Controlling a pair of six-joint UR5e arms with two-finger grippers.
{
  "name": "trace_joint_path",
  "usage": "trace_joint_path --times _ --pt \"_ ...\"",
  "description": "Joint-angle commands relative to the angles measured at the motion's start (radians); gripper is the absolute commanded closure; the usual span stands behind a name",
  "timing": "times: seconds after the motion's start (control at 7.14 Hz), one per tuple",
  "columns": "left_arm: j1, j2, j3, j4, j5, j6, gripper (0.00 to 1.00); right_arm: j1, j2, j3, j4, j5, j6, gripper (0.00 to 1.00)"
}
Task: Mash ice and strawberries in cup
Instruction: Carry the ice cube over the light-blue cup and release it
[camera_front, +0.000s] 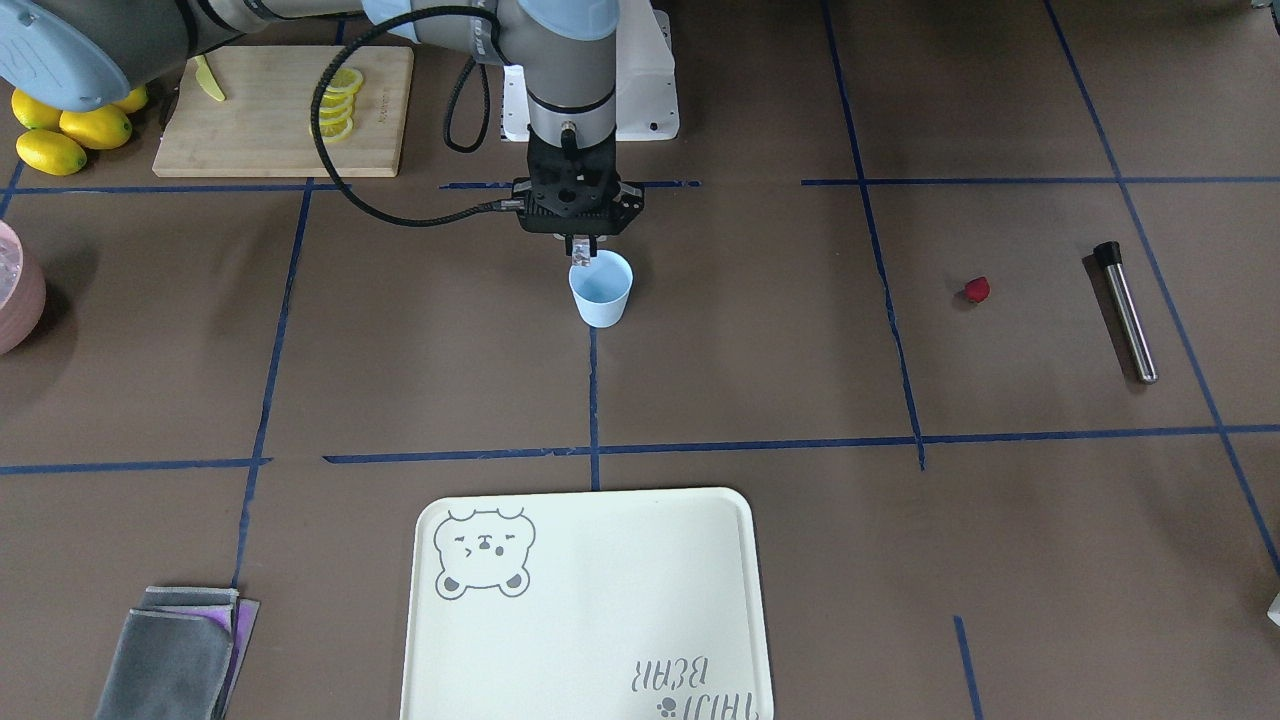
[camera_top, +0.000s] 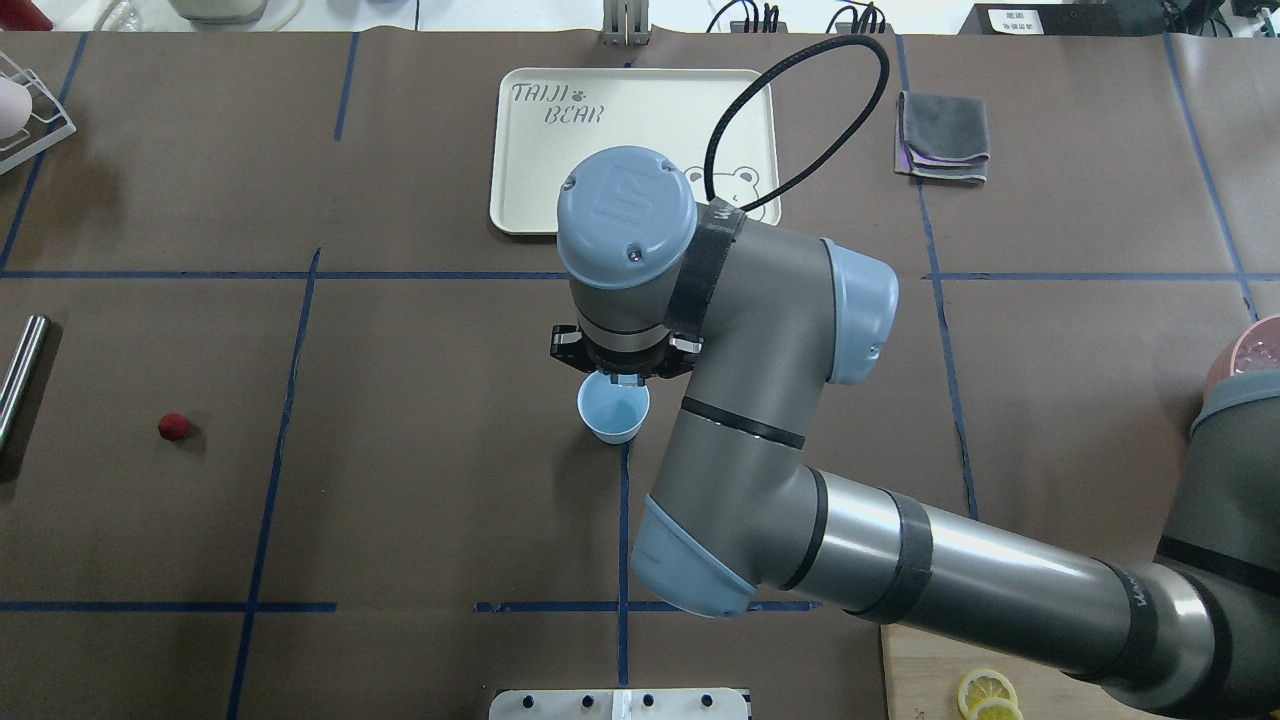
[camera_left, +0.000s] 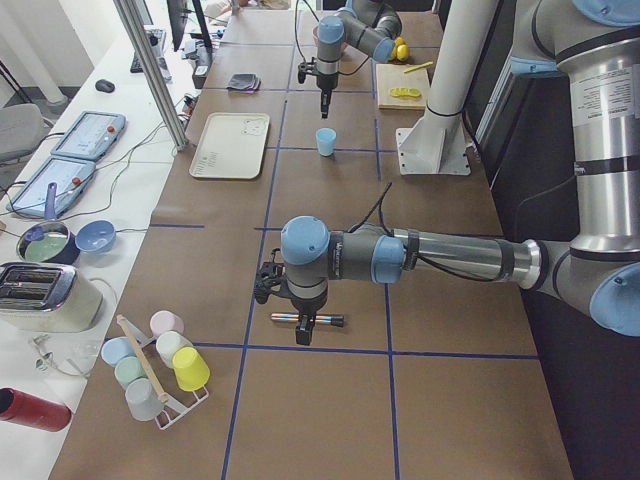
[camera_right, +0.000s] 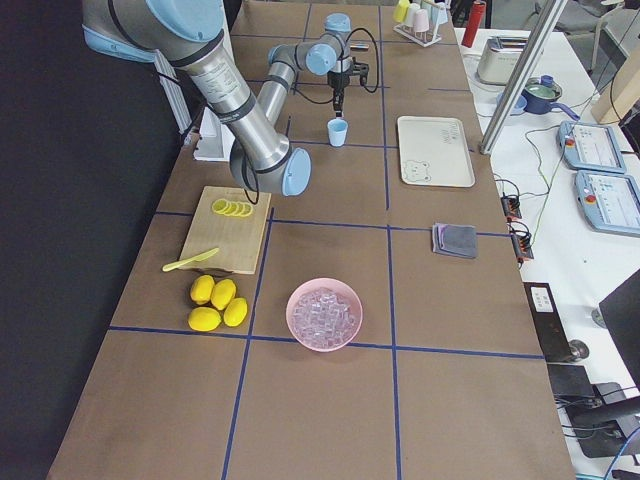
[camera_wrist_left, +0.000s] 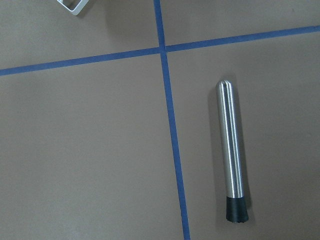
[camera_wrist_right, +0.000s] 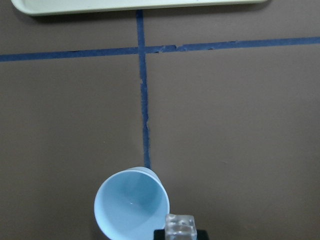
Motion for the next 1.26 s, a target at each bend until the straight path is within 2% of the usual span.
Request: trace_joint_path --times 0.0,0.14,0.28,0.84,0.98,1.12 --pt "0.000 -0.001 0.000 0.000 0.000 0.000 0.00 -0.014 0.011 -0.049 0.042 -0.006 0.018 0.98" --pt "0.002 -0.001 0.000 0.000 0.000 0.000 0.00 -0.017 0.010 -0.050 0.042 -0.006 0.016 0.88" --pt "0.002 -0.003 0.000 -0.002 0.000 0.000 0.00 -0.023 0.002 -0.051 0.044 -0.011 0.016 0.02" --pt "0.002 -0.003 0.000 -0.002 0.000 0.000 0.00 -0.020 0.004 -0.043 0.042 -0.016 -0.001 0.01" --pt "0.002 -0.003 0.000 -0.002 0.000 0.000 0.00 0.018 0.002 -0.037 0.039 -0.002 -0.016 0.01" --pt "0.002 -0.004 0.000 -0.002 0.000 0.000 0.00 0.074 -0.055 0.019 0.037 0.059 -0.110 0.00"
